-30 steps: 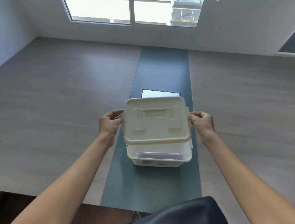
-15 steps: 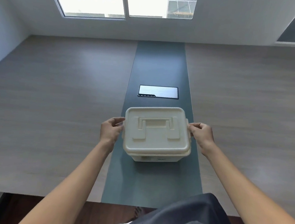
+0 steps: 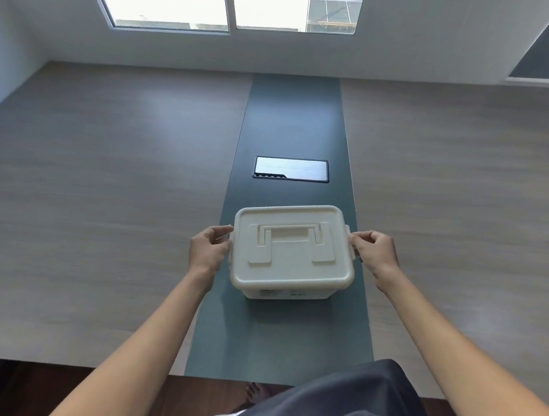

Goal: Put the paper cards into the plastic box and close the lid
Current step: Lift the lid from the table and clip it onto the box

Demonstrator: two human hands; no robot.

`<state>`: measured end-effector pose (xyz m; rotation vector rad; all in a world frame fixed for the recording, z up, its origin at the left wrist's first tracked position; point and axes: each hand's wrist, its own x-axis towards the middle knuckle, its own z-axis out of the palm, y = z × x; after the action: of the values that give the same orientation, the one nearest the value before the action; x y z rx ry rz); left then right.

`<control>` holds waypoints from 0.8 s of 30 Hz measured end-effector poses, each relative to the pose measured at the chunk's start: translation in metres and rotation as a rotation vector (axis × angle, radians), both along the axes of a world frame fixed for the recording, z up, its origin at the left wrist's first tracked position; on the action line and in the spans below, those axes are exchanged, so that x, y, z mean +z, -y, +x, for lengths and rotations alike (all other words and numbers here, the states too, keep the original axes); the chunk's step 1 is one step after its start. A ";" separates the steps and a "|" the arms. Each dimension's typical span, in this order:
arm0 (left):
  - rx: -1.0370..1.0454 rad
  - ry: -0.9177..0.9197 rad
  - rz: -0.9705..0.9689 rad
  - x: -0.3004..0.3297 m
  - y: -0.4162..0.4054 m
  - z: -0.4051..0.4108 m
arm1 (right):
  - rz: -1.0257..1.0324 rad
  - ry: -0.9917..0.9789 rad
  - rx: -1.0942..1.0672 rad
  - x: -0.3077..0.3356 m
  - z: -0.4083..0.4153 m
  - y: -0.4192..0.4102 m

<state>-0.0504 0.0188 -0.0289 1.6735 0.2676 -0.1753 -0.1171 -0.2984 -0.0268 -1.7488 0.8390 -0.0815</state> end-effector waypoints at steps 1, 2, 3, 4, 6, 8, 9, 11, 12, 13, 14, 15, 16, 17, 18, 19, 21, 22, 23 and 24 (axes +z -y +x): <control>0.000 0.001 -0.008 0.000 0.000 0.000 | -0.005 -0.008 0.004 -0.002 0.000 0.001; -0.001 0.001 -0.012 -0.001 0.000 0.000 | -0.006 -0.016 0.008 -0.004 -0.001 0.001; -0.003 0.001 -0.016 -0.001 0.000 0.000 | -0.004 -0.025 0.012 -0.006 -0.002 0.001; -0.003 0.002 -0.021 -0.001 -0.001 0.001 | -0.001 -0.030 0.014 -0.008 -0.003 0.000; -0.006 0.003 -0.039 -0.003 -0.003 0.001 | 0.002 -0.030 0.021 -0.011 -0.004 0.000; -0.013 -0.004 -0.039 -0.006 -0.004 0.001 | 0.003 -0.028 0.020 -0.012 -0.004 0.000; -0.016 -0.007 -0.034 -0.008 -0.005 0.001 | 0.008 -0.027 0.020 -0.013 -0.004 0.000; -0.010 -0.008 -0.025 -0.013 -0.006 0.001 | 0.031 -0.021 0.022 -0.013 -0.004 -0.001; -0.005 -0.013 -0.019 -0.014 -0.006 0.000 | 0.046 -0.012 0.026 -0.011 -0.004 -0.001; 0.000 -0.020 -0.016 -0.014 -0.005 0.000 | 0.058 -0.002 0.032 -0.010 -0.004 -0.002; 0.004 -0.029 -0.013 -0.015 -0.005 0.000 | 0.065 0.003 0.034 -0.008 -0.005 -0.003; -0.001 -0.041 -0.009 -0.015 -0.005 0.001 | 0.070 0.008 0.035 -0.008 -0.005 -0.003; -0.013 -0.059 0.009 -0.017 -0.005 0.002 | 0.074 0.008 0.037 -0.007 -0.005 -0.004; -0.031 -0.085 0.034 -0.019 -0.004 0.003 | 0.079 0.007 0.041 -0.007 -0.005 -0.004; -0.049 -0.121 0.053 -0.022 -0.004 0.004 | 0.092 -0.003 0.046 -0.007 -0.006 -0.004; -0.068 -0.166 0.055 -0.024 -0.003 0.005 | 0.117 -0.018 0.049 -0.006 -0.006 -0.004; -0.111 -0.274 0.008 -0.025 0.001 0.005 | 0.196 -0.075 0.053 -0.007 -0.008 -0.003; -0.136 -0.310 -0.011 -0.023 0.003 0.005 | 0.246 -0.107 0.065 -0.006 -0.009 -0.003; -0.158 -0.325 -0.017 -0.022 0.006 0.004 | 0.298 -0.134 0.088 -0.004 -0.011 -0.004; -0.169 -0.326 -0.012 -0.019 0.008 0.004 | 0.344 -0.153 0.114 -0.003 -0.011 -0.004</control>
<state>-0.0466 0.0111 -0.0482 1.6515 0.3679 -0.5773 -0.1284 -0.2947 -0.0302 -1.4860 0.8083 0.2619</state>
